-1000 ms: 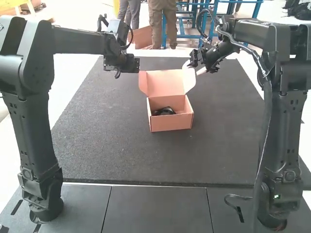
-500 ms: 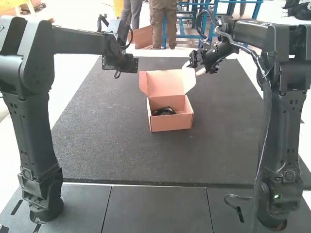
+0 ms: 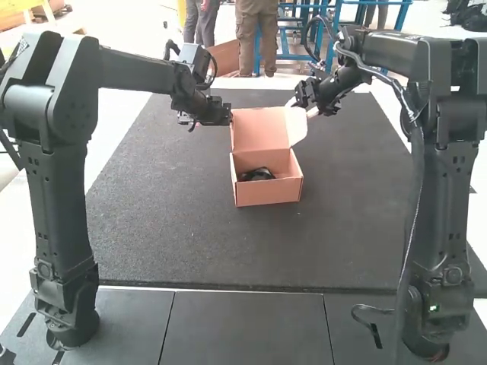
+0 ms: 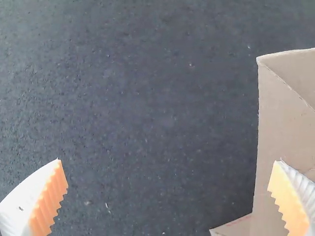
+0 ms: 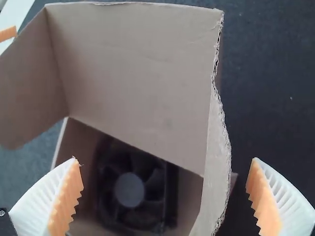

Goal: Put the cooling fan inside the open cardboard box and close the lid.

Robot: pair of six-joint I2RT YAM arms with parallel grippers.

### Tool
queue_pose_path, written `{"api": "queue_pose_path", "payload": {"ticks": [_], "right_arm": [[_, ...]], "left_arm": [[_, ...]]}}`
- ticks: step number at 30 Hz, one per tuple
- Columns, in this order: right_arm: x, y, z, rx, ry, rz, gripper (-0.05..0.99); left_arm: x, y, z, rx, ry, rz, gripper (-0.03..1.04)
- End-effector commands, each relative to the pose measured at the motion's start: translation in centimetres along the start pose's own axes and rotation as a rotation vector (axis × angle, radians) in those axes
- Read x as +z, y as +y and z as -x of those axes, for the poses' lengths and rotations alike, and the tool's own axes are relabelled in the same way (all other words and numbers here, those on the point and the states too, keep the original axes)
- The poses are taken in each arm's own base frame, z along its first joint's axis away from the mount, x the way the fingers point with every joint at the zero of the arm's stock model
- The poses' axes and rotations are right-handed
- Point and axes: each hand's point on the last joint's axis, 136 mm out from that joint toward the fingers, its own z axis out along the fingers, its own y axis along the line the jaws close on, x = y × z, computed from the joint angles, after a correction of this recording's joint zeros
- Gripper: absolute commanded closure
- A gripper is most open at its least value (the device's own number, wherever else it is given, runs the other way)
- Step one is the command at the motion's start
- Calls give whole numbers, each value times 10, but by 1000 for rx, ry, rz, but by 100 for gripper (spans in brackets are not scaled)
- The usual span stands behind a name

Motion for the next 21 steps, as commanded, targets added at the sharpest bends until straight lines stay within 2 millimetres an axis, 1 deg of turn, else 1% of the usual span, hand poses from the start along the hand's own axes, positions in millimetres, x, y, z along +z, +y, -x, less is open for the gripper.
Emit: {"api": "queue_pose_path", "payload": {"ticks": [1, 5, 6, 7, 12, 15, 18, 21], "right_arm": [[2, 5, 6, -32, -10, 24, 24], [0, 3, 7, -24, -17, 21, 37], [0, 3, 8, -22, -19, 21, 40], [0, 3, 9, -22, -25, 20, 40], [-1, 2, 16, -19, -48, 17, 54], [-1, 1, 16, -16, -51, 17, 56], [0, 2, 17, -15, -55, 18, 65], [0, 2, 16, -11, -52, 18, 66]], "left_arm": [[-11, -12, 20, -15, -47, -47, 4], [-10, -12, 19, -14, -43, -46, 4], [-10, -12, 17, -14, -38, -45, 4], [-10, -13, 18, -13, -39, -47, 4], [-11, -17, 16, -8, -34, -51, 4], [-11, -20, 15, -4, -32, -55, 4], [-11, -23, 13, 2, -28, -58, 4], [-12, -25, 12, 6, -25, -60, 4]]}}
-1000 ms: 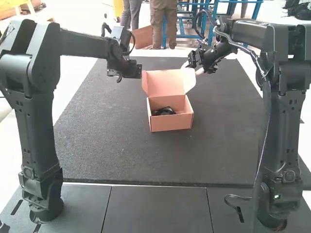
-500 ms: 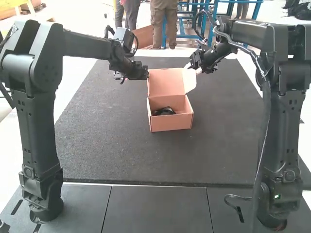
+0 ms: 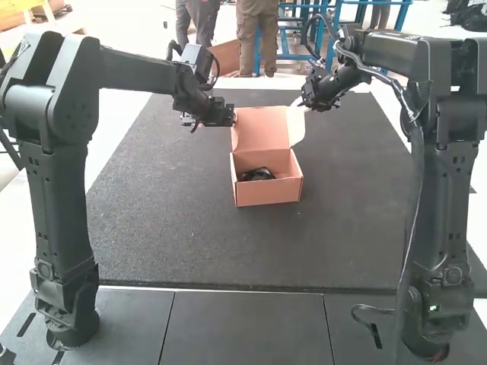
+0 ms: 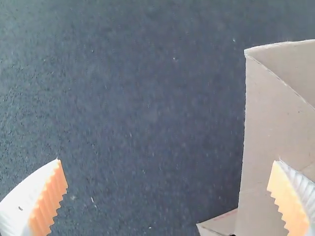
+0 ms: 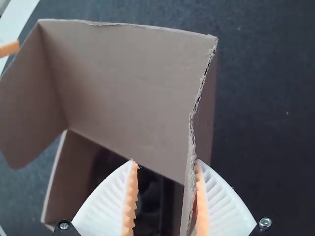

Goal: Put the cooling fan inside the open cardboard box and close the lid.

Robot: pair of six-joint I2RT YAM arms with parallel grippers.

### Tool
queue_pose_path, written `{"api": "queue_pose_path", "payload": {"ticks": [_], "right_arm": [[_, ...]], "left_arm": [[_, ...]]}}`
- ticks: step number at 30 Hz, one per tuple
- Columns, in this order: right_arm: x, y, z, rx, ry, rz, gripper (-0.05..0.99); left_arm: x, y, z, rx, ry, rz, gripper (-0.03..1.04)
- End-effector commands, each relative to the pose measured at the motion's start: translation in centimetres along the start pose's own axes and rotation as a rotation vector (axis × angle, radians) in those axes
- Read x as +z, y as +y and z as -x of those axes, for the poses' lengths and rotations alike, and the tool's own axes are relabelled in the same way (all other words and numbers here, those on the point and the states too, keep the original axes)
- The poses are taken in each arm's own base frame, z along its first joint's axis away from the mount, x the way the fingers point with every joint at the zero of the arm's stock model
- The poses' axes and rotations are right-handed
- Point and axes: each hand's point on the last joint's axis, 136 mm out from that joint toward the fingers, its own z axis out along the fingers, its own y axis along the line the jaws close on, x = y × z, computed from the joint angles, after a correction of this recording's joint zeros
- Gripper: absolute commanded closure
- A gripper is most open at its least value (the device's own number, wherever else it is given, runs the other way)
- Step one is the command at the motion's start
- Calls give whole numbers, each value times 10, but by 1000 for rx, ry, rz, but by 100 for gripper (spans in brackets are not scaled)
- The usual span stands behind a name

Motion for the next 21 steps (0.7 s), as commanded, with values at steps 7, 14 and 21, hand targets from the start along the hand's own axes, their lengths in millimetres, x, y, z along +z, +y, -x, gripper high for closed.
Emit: {"api": "queue_pose_path", "payload": {"ticks": [7, 14, 21], "right_arm": [[4, 0, 0, 15, 1, 20, 72], [8, -1, -6, 26, 18, 16, 80], [11, -8, -11, 27, 35, -32, 93]], "left_arm": [[-12, -15, 18, 7, -43, -35, 4], [-13, -15, 18, 10, -44, -36, 4], [-16, -15, 21, 12, -49, -37, 4]]}}
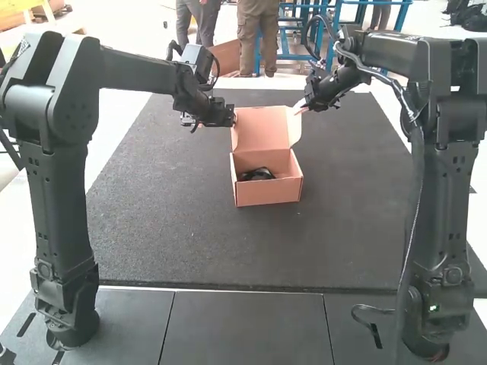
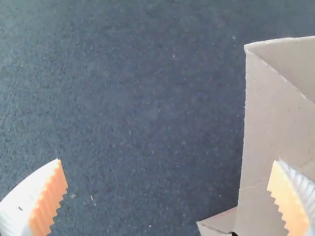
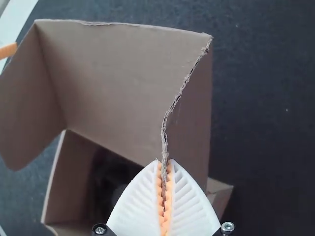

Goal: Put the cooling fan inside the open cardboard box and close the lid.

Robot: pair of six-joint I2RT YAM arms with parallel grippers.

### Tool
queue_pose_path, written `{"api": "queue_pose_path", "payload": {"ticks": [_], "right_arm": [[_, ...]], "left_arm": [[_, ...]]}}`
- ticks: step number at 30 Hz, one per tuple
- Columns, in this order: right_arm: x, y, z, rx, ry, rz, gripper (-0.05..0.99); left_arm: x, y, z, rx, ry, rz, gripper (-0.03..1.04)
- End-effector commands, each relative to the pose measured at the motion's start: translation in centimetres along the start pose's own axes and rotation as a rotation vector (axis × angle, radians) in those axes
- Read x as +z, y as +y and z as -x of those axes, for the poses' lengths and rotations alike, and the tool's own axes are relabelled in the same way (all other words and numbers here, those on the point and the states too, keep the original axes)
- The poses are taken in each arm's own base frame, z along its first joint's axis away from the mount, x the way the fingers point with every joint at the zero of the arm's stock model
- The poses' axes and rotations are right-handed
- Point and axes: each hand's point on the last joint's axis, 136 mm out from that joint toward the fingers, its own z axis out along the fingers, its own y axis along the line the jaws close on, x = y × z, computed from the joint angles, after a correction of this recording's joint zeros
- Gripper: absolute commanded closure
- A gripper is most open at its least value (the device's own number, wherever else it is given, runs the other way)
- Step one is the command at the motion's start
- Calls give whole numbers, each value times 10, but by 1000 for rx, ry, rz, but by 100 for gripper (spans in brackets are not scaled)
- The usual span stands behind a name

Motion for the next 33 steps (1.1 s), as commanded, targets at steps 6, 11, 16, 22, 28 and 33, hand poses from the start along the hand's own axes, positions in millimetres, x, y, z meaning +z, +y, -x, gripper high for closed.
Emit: {"api": "queue_pose_path", "payload": {"ticks": [6, 11, 16, 22, 28, 33], "right_arm": [[8, -10, -13, 19, 46, -54, 94], [3, -9, -16, 22, 61, -75, 94], [-5, -2, -16, 15, 60, -84, 94], [-10, 6, -22, 14, 79, -86, 94], [-13, 21, -32, 9, 106, -73, 94], [-11, 33, -42, 0, 130, -62, 94]], "left_arm": [[-20, -16, 27, 10, -64, -39, 4], [-23, -17, 29, 6, -64, -40, 4], [-29, -18, 32, 3, -72, -44, 4], [-34, -21, 29, 10, -61, -46, 4], [-40, -21, 26, 11, -50, -46, 4], [-43, -20, 23, 13, -37, -45, 4]]}}
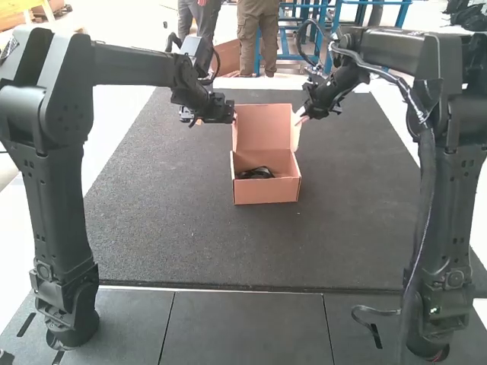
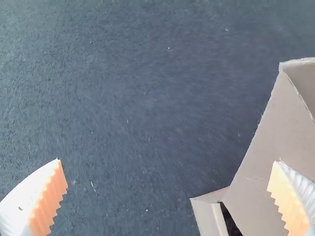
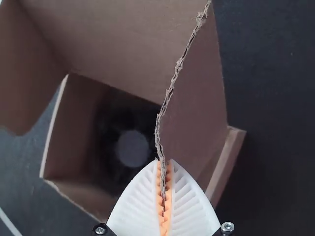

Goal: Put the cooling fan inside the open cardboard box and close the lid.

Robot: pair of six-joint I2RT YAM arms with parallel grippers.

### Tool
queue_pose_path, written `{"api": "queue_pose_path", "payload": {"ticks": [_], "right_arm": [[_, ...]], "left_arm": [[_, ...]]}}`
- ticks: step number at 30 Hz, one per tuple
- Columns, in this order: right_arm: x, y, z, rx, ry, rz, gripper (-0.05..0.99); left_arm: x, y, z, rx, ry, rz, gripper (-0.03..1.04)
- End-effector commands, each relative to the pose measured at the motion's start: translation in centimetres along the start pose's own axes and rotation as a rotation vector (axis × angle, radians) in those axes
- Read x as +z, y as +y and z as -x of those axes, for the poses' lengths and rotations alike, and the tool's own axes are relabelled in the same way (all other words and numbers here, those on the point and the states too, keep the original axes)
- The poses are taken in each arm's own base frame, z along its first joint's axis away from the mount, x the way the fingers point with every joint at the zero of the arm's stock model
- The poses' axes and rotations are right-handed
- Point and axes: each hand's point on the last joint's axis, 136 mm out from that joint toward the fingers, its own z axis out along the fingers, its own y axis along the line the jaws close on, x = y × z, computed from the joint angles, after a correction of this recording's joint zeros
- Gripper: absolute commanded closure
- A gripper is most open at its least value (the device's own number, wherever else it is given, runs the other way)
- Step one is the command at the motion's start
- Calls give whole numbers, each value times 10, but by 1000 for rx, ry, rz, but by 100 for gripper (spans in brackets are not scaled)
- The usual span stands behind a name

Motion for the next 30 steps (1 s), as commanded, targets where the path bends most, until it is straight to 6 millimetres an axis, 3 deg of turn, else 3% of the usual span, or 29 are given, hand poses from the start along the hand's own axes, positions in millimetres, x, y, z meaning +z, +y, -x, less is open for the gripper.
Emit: {"api": "queue_pose_path", "payload": {"ticks": [1, 19, 30], "right_arm": [[-3, 15, -6, -22, 12, -6, 94], [-2, 32, -40, -3, 73, 11, 94], [14, 41, -77, 0, 164, 19, 94]], "left_arm": [[-26, -15, 19, 6, -58, -46, 4], [-28, -22, -24, 9, 66, -117, 4], [-35, -19, -52, 14, 158, -121, 4]]}}
